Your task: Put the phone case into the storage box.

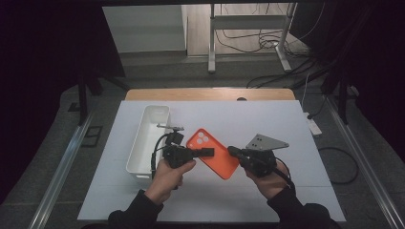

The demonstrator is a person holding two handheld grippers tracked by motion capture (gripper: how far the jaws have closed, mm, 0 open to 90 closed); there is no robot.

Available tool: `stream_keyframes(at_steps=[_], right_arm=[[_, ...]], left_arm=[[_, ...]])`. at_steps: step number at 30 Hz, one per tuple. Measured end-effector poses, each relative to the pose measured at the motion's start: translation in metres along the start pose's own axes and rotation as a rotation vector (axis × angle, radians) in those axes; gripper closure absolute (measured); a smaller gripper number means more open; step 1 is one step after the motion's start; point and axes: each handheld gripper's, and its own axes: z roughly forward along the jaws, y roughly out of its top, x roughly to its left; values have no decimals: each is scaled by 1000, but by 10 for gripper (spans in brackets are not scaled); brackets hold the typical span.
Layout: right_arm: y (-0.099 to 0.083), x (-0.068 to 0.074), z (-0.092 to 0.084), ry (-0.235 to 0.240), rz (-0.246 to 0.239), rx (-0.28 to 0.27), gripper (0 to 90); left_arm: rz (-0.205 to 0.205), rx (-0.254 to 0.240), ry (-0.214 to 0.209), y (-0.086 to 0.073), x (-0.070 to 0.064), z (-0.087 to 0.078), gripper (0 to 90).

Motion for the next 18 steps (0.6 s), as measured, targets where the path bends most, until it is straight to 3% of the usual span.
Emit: stream_keyframes(at_steps=[6,12,15,18], right_arm=[[-1,2,2,-6,-12,9,881],[-1,1,4,12,-5,16,841],[-1,-4,2,41,53,-1,740],[-2,-9,1,43,71,5,629]], left_arm=[[-43,-22,-21,-1,3,-1,825],[-26,-23,-4,-1,2,-2,840],[-17,-21,-5,-1,4,-4,839],[0,-10,9,-1,6,-6,838]])
